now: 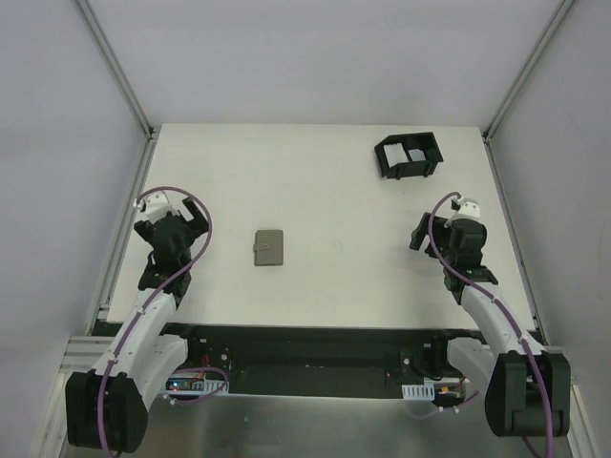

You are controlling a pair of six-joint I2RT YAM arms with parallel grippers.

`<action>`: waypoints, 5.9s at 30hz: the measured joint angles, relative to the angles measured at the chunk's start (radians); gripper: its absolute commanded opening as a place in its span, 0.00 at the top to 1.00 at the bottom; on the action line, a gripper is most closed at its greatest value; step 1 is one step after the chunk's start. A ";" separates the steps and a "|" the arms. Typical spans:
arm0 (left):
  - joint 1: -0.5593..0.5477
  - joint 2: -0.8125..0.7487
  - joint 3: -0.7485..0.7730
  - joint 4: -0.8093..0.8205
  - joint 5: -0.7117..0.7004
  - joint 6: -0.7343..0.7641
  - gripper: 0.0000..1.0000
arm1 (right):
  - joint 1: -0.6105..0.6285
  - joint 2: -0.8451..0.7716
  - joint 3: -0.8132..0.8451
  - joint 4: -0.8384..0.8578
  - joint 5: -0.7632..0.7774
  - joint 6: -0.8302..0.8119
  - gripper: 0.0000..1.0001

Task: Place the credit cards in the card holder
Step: Move the storage box to the center of the board.

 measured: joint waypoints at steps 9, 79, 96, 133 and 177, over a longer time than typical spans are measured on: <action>0.000 -0.013 0.002 -0.054 0.055 -0.061 0.01 | -0.003 0.111 0.024 -0.069 -0.217 0.101 0.04; -0.216 0.446 0.314 -0.213 0.538 -0.073 0.07 | -0.102 0.982 1.172 -0.449 -0.074 0.381 0.08; -0.216 0.433 0.306 -0.209 0.528 -0.062 0.06 | -0.106 1.193 1.410 -0.506 -0.002 0.466 0.13; -0.216 0.367 0.269 -0.208 0.477 -0.045 0.04 | -0.055 1.289 1.398 -0.483 -0.033 0.430 0.24; -0.216 0.309 0.072 -0.159 0.584 -0.163 0.07 | 0.439 0.791 0.708 -0.277 0.102 0.832 0.16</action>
